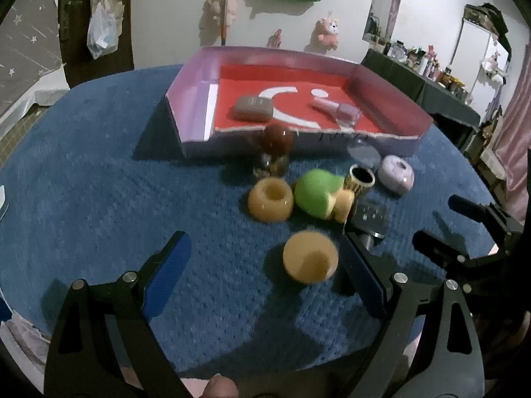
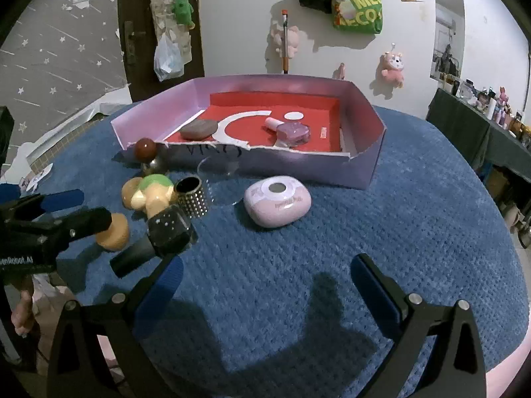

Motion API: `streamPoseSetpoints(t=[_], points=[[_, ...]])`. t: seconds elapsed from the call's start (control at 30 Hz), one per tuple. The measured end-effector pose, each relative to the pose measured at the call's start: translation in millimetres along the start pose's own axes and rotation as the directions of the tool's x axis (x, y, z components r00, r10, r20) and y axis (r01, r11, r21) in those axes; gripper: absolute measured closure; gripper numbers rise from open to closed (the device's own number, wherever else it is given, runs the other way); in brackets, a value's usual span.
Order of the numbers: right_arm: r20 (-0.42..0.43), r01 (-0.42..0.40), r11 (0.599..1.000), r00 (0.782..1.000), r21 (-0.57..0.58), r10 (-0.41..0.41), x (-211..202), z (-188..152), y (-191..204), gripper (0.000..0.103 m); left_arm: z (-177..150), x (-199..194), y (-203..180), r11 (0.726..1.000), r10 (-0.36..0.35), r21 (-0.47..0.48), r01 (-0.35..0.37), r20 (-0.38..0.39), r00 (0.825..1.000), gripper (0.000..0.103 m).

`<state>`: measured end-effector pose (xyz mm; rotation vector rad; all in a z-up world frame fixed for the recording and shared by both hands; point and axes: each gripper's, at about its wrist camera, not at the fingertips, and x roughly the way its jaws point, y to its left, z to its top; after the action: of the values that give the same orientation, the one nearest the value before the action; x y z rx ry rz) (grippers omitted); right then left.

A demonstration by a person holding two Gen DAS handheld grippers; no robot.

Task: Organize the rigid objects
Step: 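Reach the left gripper to the tan sponge while the right gripper reaches the pink compact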

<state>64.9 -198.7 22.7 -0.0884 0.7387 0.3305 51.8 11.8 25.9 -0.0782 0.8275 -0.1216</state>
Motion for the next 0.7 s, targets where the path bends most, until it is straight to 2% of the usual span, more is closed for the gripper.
streamPoseSetpoints(t=[0.27,0.43,0.7], points=[[-0.044,0.005,1.000,0.999,0.013,-0.005,10,-9,-2,0.000,-11,1,3,1.000,-0.001,-0.007,0.000,-0.016,1.000,0.012],[-0.043,0.029,1.000,0.999,-0.012,-0.029,12,-11,2,0.000,-16,2,1,0.999,-0.028,-0.020,0.028,-0.024,0.999,0.012],[-0.039,0.032,0.999,0.999,-0.005,-0.032,14,-10,2,0.000,-20,3,-7,1.000,0.008,0.019,-0.008,-0.014,1.000,0.012]])
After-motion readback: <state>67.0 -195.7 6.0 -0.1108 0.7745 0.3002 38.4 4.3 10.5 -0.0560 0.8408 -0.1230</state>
